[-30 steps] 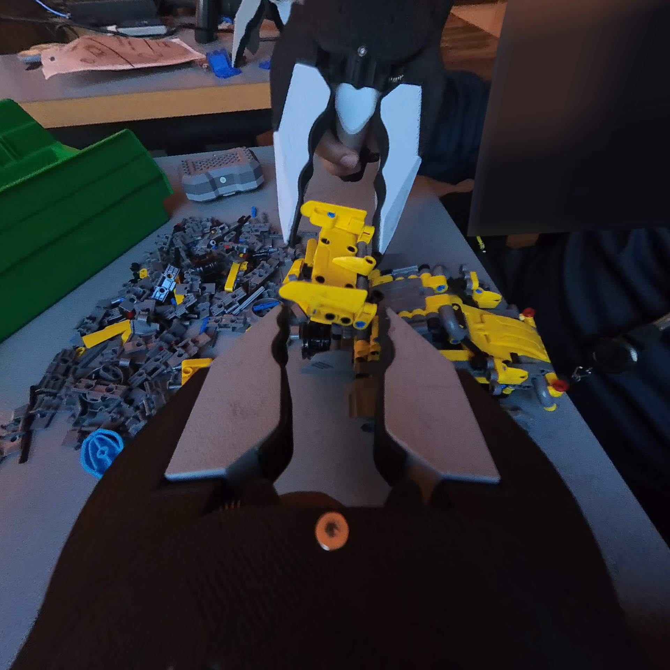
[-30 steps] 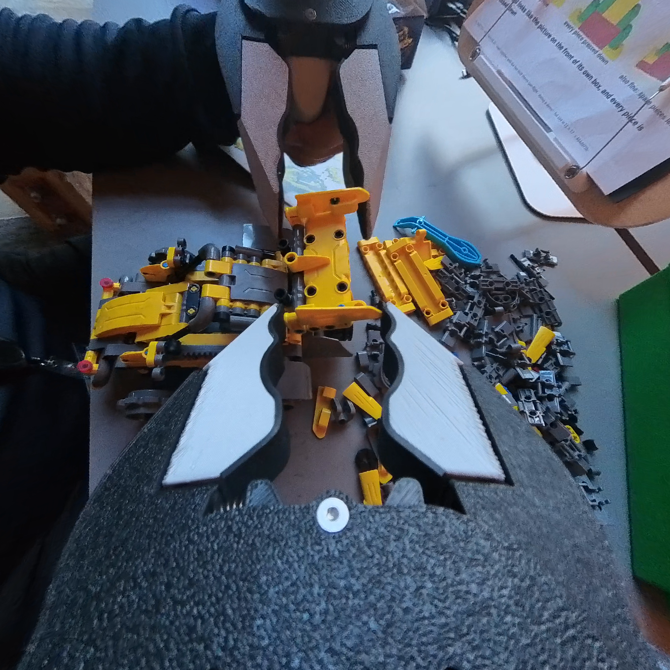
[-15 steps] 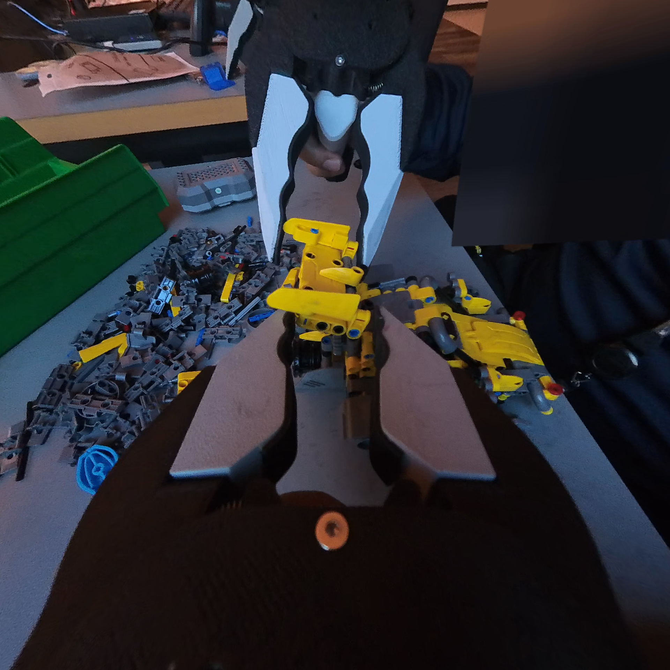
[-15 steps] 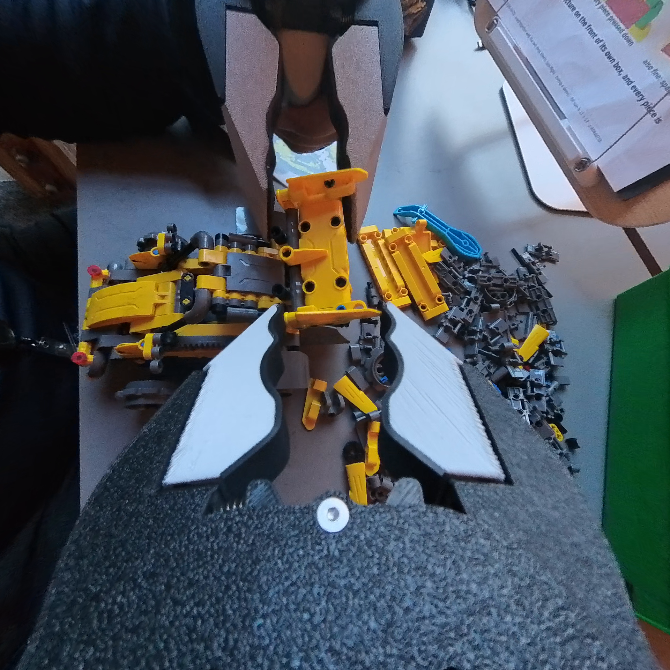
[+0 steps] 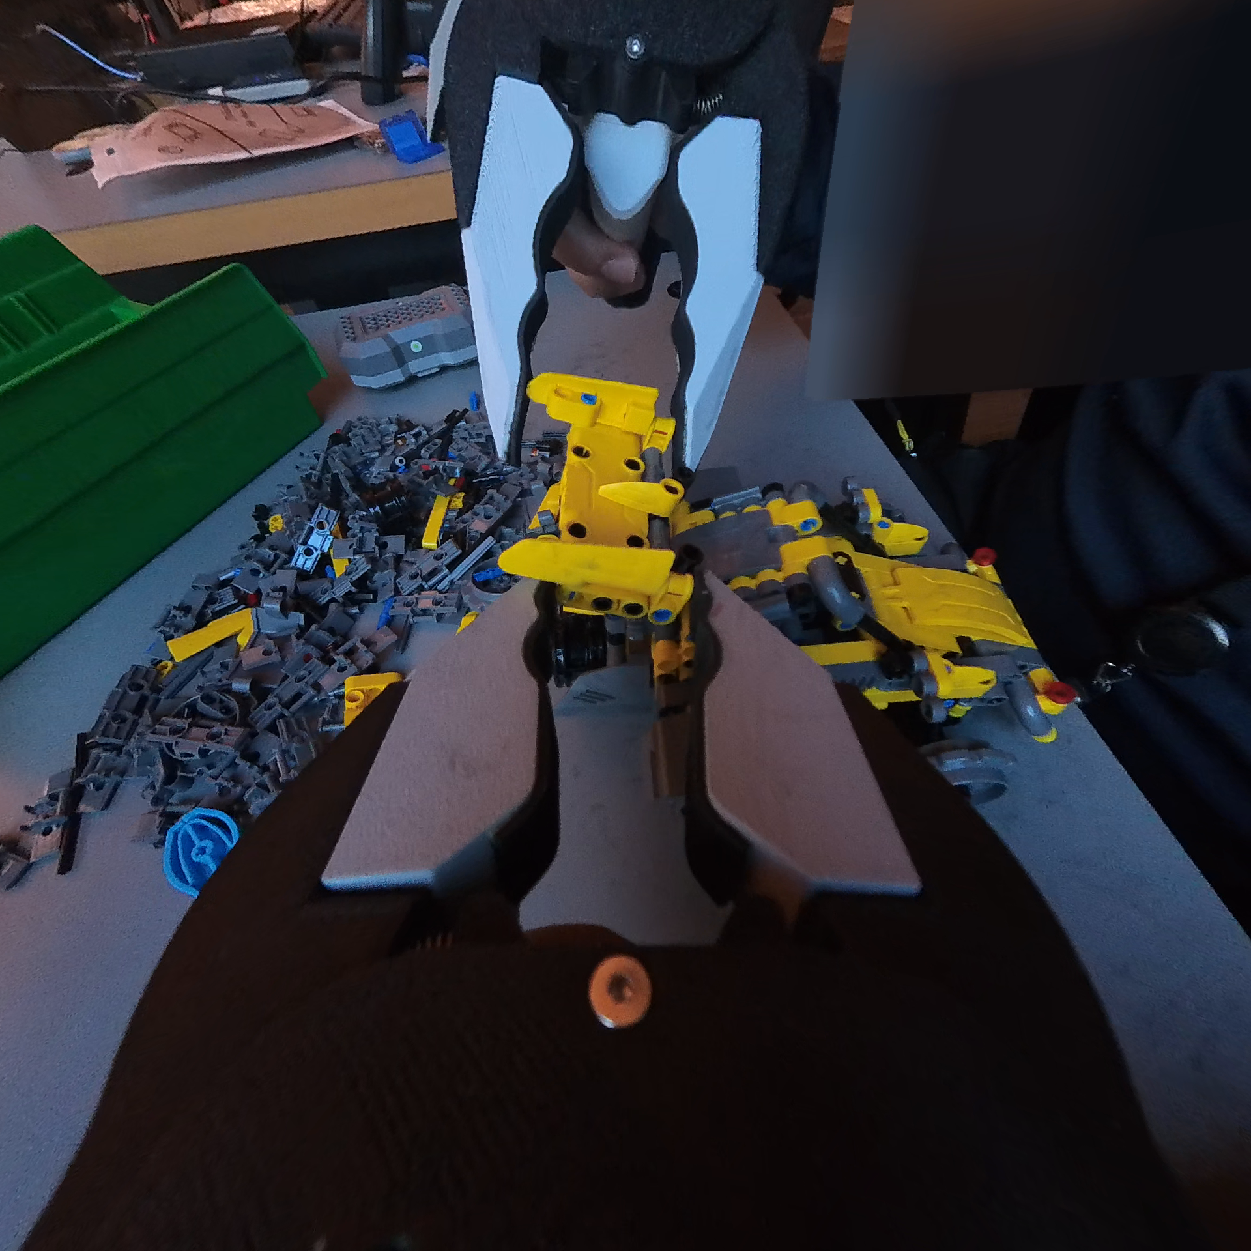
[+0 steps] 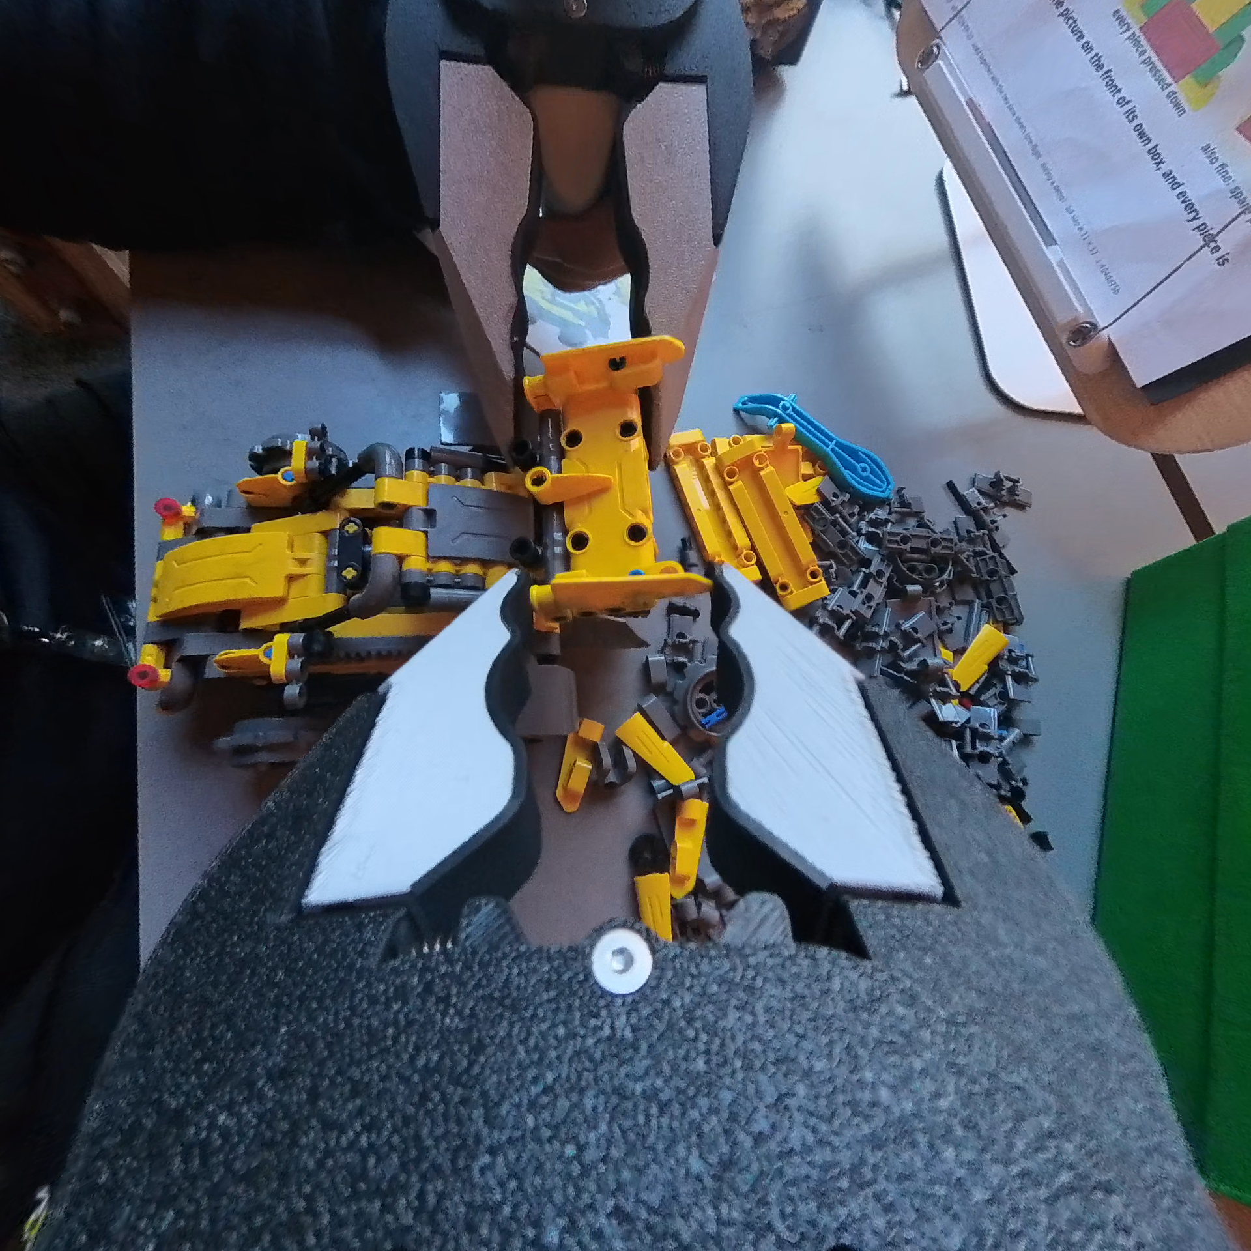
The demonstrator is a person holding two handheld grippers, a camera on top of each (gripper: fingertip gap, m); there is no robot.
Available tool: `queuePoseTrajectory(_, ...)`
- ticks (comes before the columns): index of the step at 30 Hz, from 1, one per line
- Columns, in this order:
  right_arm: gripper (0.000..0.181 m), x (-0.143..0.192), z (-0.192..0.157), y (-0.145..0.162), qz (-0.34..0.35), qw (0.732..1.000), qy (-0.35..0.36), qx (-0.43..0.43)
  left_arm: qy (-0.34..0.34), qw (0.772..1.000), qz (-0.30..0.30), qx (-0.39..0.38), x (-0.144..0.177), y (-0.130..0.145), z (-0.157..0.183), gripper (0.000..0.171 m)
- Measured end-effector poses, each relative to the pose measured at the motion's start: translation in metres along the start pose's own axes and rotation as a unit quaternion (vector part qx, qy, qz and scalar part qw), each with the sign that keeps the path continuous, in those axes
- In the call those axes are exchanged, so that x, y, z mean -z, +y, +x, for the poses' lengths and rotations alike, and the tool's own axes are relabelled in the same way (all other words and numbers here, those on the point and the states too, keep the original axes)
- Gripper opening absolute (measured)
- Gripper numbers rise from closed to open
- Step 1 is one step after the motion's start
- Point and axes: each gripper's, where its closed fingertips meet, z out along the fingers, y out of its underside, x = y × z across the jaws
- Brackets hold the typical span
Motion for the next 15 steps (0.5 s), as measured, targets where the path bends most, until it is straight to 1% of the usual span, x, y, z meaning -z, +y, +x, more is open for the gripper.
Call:
queuePoseTrajectory(7,0.052,0.0004,-0.0024,-0.002,0.037,0.999,0.009,0.02,-0.015,1.0,-0.002,-0.022,0.0003,-0.0007,0.002,0.036)
queuePoseTrajectory(15,0.051,0.0012,-0.0037,-0.0021,0.045,0.999,0.01,0.029,-0.022,0.999,-0.004,-0.037,-0.0006,-0.0009,0.0031,0.035)
